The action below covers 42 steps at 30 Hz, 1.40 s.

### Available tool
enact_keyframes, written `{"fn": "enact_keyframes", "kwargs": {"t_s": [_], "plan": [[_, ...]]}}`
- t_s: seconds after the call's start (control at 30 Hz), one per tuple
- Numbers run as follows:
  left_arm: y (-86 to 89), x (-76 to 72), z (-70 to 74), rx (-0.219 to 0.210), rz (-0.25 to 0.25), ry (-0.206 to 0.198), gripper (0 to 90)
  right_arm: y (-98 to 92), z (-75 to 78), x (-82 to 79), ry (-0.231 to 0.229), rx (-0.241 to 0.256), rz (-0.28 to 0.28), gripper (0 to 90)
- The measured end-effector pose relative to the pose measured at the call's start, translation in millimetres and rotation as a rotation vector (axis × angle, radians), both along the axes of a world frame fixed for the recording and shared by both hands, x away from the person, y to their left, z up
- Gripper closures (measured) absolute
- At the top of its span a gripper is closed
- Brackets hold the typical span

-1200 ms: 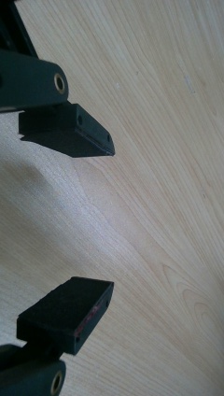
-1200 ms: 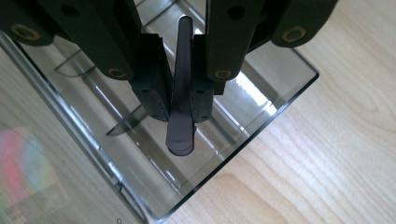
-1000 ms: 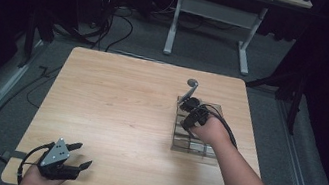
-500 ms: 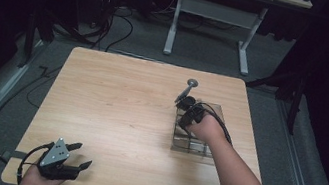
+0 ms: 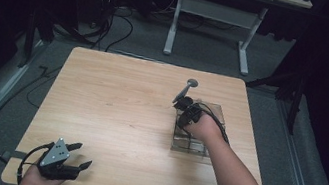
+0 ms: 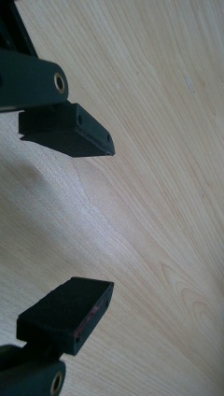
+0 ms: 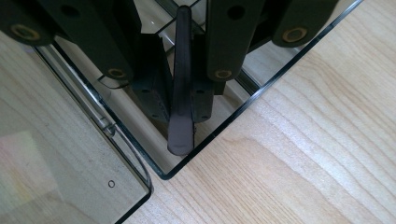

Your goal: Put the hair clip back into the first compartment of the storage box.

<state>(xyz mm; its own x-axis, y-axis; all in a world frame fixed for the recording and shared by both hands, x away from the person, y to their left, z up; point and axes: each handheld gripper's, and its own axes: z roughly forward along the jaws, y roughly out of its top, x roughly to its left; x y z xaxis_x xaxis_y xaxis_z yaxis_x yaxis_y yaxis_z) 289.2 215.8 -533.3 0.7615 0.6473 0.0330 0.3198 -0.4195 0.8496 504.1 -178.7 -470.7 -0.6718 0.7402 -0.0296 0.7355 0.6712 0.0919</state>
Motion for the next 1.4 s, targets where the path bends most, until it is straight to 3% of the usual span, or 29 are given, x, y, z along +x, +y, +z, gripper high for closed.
{"fn": "enact_keyframes", "kwargs": {"t_s": [0.1,0.2,0.5,0.57,0.67,0.73,0.77,0.8,1.4], "plan": [[-0.1,-0.1,0.0,0.000,0.000,0.000,29.2,1.2,-2.1,-0.1,0.007,-0.003,-0.008,78.8],[-0.2,-0.2,0.0,0.001,0.000,-0.001,29.2,0.0,-3.8,1.9,0.006,-0.006,0.021,78.8],[-0.3,-0.3,-0.1,0.002,0.000,-0.002,29.2,0.0,-7.2,-0.1,0.013,-0.003,-0.007,78.5],[-0.3,-0.2,0.0,0.003,-0.001,-0.001,29.2,-0.8,-5.8,0.2,0.010,0.001,0.013,78.5],[-0.4,-0.1,-0.1,0.004,-0.001,0.000,29.2,-0.5,0.3,-2.1,0.017,0.015,-0.024,76.4],[-0.5,-0.2,-0.1,0.004,0.000,0.000,29.2,-3.2,3.9,-1.1,-0.009,0.015,0.016,76.2],[-0.5,-0.2,0.0,0.004,0.000,-0.001,29.2,-1.8,7.0,-3.9,0.005,0.014,-0.031,76.2],[-0.5,-0.2,0.0,0.005,0.000,-0.001,29.2,-4.0,8.8,-2.5,-0.009,0.021,0.008,76.2],[-0.8,0.1,-0.1,0.009,-0.003,0.001,29.2,-21.7,35.5,-42.1,-0.003,0.035,-0.039,76.7]]}}
